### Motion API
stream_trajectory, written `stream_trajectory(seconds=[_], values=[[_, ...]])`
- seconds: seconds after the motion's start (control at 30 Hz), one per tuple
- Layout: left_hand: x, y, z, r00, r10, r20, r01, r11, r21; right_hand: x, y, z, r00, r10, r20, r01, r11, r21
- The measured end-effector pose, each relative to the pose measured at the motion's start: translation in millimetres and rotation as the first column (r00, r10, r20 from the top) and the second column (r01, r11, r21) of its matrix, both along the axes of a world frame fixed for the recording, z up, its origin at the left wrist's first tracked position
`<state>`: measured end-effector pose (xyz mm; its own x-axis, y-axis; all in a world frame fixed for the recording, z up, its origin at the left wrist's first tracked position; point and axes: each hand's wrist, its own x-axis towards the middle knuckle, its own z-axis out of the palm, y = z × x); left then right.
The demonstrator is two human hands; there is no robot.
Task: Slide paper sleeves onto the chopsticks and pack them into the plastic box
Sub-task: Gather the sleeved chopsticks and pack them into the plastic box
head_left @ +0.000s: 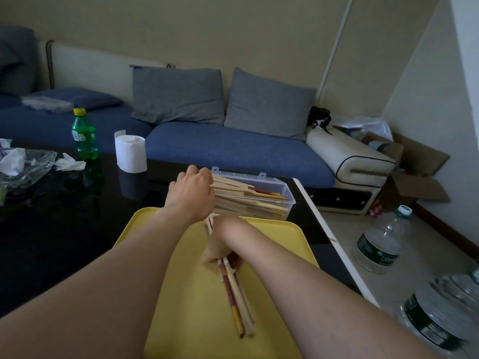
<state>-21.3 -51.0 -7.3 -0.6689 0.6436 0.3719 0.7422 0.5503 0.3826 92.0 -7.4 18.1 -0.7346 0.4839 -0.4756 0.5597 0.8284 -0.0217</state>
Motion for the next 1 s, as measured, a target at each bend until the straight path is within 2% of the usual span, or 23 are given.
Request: stream_trajectory(seconds=[0.1, 0.17, 0.27, 0.4, 0.47, 0.6, 0.73, 0.87, 1.0], values=[[-3, -2, 0, 1.0, 0.021, 0.014, -0.021, 0.999, 0.029, 4, 17, -4, 1.0, -0.018, -0.013, 0.019, 0.994, 0.106], [-4, -2, 0, 0.999, 0.036, 0.037, -0.038, 0.998, 0.052, 13, 27, 1, 0.998, -0.021, -0.065, 0.028, 0.993, 0.114], [-6, -1, 1, 0.995, 0.068, 0.079, -0.075, 0.993, 0.091, 29, 44, 11, 0.979, -0.035, -0.198, 0.048, 0.997, 0.062], [-9, 2, 3, 0.977, 0.121, 0.176, -0.15, 0.975, 0.163, 42, 64, 21, 0.952, -0.105, -0.288, 0.071, 0.989, -0.128], [-13, 7, 5, 0.966, 0.148, 0.214, -0.191, 0.962, 0.196, 39, 74, 24, 0.903, -0.127, -0.411, 0.087, 0.99, -0.114], [-15, 13, 6, 0.952, 0.163, 0.259, -0.217, 0.957, 0.194, 27, 84, 27, 0.776, -0.068, -0.627, 0.083, 0.997, -0.004], [-17, 22, 1, 0.947, 0.138, 0.291, -0.197, 0.963, 0.186, 6, 82, 39, 0.71, 0.046, -0.703, 0.091, 0.983, 0.156], [-23, 29, -2, 0.949, 0.12, 0.291, -0.193, 0.952, 0.238, -23, 80, 48, 0.664, 0.267, -0.698, 0.102, 0.893, 0.439], [-32, 31, -2, 0.936, 0.113, 0.334, -0.217, 0.931, 0.294, -46, 89, 34, 0.628, 0.497, -0.599, 0.022, 0.758, 0.652]])
